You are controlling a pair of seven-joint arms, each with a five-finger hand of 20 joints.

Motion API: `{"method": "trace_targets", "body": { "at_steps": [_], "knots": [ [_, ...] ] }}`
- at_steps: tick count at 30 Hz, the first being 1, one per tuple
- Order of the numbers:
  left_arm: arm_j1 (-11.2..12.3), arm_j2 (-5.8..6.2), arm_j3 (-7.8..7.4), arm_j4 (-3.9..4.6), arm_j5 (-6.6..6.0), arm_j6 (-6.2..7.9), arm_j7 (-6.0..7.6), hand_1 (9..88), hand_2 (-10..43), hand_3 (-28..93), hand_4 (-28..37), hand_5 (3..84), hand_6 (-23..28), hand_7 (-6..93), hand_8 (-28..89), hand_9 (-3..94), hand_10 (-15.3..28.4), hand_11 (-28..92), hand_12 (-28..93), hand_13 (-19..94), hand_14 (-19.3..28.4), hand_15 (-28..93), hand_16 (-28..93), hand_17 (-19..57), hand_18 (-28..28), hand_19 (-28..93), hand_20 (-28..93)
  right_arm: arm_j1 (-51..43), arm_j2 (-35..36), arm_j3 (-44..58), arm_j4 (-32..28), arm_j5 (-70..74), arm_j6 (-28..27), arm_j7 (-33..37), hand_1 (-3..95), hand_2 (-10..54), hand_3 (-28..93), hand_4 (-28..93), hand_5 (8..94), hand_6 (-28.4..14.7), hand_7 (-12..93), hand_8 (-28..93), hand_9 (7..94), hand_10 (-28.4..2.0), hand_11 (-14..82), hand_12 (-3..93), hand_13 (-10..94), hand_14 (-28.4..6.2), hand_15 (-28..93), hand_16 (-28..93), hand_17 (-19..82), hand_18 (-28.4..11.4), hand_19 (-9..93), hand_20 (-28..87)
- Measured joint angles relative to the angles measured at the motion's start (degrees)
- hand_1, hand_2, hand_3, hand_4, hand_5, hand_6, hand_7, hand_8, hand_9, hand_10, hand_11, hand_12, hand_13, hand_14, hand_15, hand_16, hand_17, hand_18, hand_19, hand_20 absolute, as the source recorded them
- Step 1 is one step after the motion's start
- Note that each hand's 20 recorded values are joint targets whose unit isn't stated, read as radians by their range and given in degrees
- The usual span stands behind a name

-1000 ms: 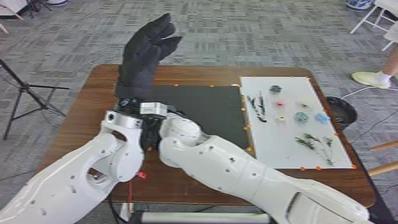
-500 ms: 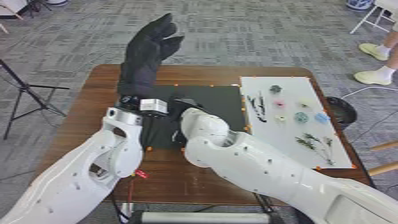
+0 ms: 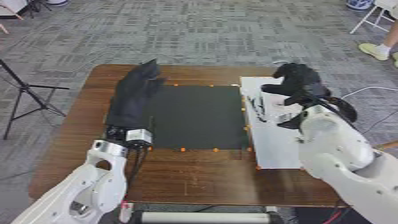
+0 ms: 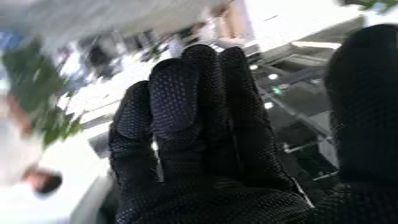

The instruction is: Arrange flowers

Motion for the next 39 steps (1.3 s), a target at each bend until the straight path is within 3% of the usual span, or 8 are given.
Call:
{"method": "trace_targets", "body": {
  "at_steps": [3, 7, 14, 21, 29, 39],
  "knots": [
    [3.62, 0.47, -0.95, -0.55, 0.04, 0.35, -0.01, 32.9, -5.7, 68, -19.7, 31.5, 1.6, 25.8, -11, 25.9, 11.6, 30, 20, 24, 13.9, 39, 5, -7.7, 19.8, 41, 17, -8.87, 7.76, 7.76, -0.6, -2.1, -2.46, 1.37, 42.7, -9.5, 42, -28, 58.0, -4.9, 32, -9, 58.4, -14.2, 47.9, 34.3, 56, -11.5, 75, 32, 23, -21.8, 77, 48],
    [6.18, 0.55, -0.94, -0.52, -0.03, 0.84, 0.03, 32.9, -5.6, 68, -19.8, 31.4, 1.6, 25.9, -11, 25.8, 11.7, 30, 20, 24, 13.9, 39, 5, -7.6, 19.7, 41, 17, -21.05, 14.72, 19.24, -3.06, -4.02, -8.98, 5.4, 41.2, -9.5, 44, -28, 61.6, -3.7, 34, -10, 61.0, -14.2, 50.0, 37.0, 58, -11.5, 76, 33, 24, -22.0, 77, 48],
    [5.79, 0.54, -0.1, -0.24, -0.1, 0.98, 0.14, 32.9, -5.5, 68, -19.9, 31.3, 1.6, 26.1, -11, 25.6, 11.7, 30, 20, 24, 13.8, 39, 5, -7.6, 19.7, 41, 17, -38.62, 16.35, 39.15, -8.82, -0.72, -14.59, 5.49, 36.2, -9.5, 46, -28, 62.4, -3.8, 34, -9, 60.9, -14.5, 51.2, 40.3, 58, -12.0, 76, 35, 24, -22.1, 77, 48],
    [6.46, 0.74, -1.81, -0.49, -0.22, 1.75, 0.2, 32.8, -5.4, 68, -20.0, 31.4, 1.8, 26.1, -11, 25.6, 11.6, 30, 20, 24, 13.9, 39, 5, -7.7, 19.7, 41, 17, -56.24, 15.67, 55.89, -10.11, 3.2, -20.57, 4.63, 36.5, -9.5, 45, -28, 62.8, -3.9, 33, -9, 60.9, -14.5, 51.6, 41.1, 58, -12.1, 76, 35, 24, -22.3, 78, 48],
    [7.45, 0.83, -3.26, -0.65, -0.85, 2.77, 0.74, 32.7, -5.3, 68, -20.0, 31.5, 1.8, 26.1, -11, 25.6, 11.7, 30, 20, 24, 13.9, 39, 5, -7.7, 19.7, 41, 17, -60.69, 14.96, 51.73, -7.99, 3.74, -22.08, 5.64, 35.3, -9.5, 47, -28, 63.1, -4.1, 33, -9, 60.9, -14.5, 52.1, 40.7, 58, -12.1, 77, 35, 24, -22.3, 78, 47],
    [8.54, 1.15, -3.98, -1.17, -1.1, 3.13, 1.02, 32.6, -5.3, 68, -20.1, 31.4, 1.7, 26.1, -11, 25.6, 11.7, 31, 20, 24, 13.9, 39, 4, -7.8, 19.8, 42, 17, -55.82, 14.12, 43.42, -5.49, 4.11, -21.84, 5.82, 34.3, -9.5, 50, -28, 63.4, -3.9, 33, -9, 61.5, -14.7, 51.9, 40.2, 58, -11.9, 77, 34, 25, -22.2, 78, 47]
  ]
}}
